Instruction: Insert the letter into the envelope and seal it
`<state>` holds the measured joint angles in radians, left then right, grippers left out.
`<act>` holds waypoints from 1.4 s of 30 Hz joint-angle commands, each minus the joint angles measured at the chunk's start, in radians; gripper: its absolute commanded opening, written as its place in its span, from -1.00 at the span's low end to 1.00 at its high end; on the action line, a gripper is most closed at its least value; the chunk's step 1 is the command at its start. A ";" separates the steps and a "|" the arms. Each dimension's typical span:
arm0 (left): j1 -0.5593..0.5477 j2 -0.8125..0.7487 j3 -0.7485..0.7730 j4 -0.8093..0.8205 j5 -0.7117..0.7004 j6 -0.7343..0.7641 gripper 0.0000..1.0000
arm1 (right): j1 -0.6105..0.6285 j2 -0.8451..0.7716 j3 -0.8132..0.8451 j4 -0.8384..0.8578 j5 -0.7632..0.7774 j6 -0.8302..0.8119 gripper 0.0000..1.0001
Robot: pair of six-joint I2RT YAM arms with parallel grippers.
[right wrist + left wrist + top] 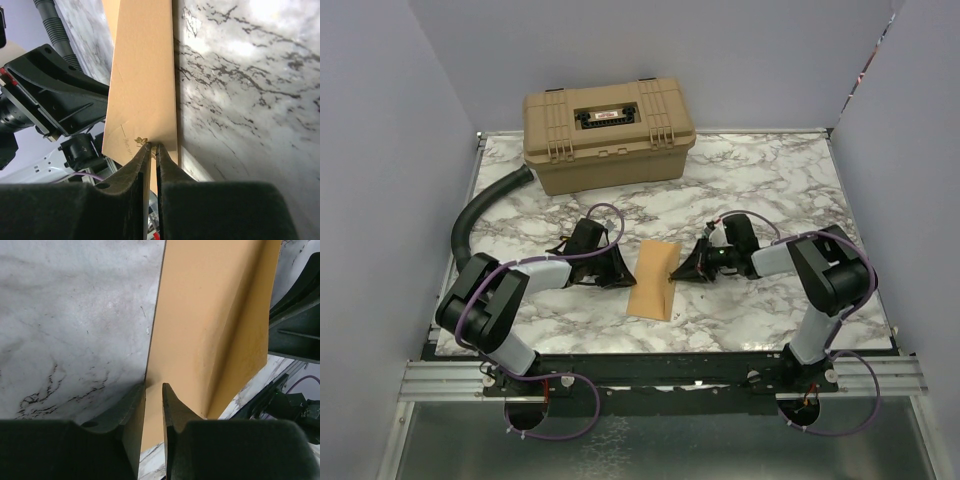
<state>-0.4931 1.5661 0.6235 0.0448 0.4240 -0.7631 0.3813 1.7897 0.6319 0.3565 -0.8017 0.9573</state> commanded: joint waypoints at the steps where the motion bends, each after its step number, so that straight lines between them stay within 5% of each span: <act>1: -0.012 0.057 -0.048 -0.096 -0.063 0.021 -0.55 | 0.015 0.037 0.037 -0.080 0.014 -0.060 -0.77; 11: -0.013 0.072 -0.043 -0.079 -0.049 0.004 -0.56 | 0.045 0.062 0.116 -0.260 0.131 -0.192 -0.78; 23: -0.012 0.060 -0.021 -0.079 -0.062 0.015 -0.57 | 0.198 0.071 0.301 -0.691 0.548 -0.405 -0.77; 32: -0.012 0.065 -0.014 -0.080 -0.073 0.032 -0.59 | 0.395 0.064 0.399 -0.730 0.893 -0.509 -0.75; 42: -0.012 0.048 -0.018 -0.080 -0.085 0.046 -0.59 | 0.462 0.112 0.488 -0.805 1.034 -0.512 -0.69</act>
<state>-0.4931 1.5848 0.6331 0.0544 0.4389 -0.7742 0.8322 1.8145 1.1191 -0.4194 0.0990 0.4652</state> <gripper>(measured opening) 0.204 0.140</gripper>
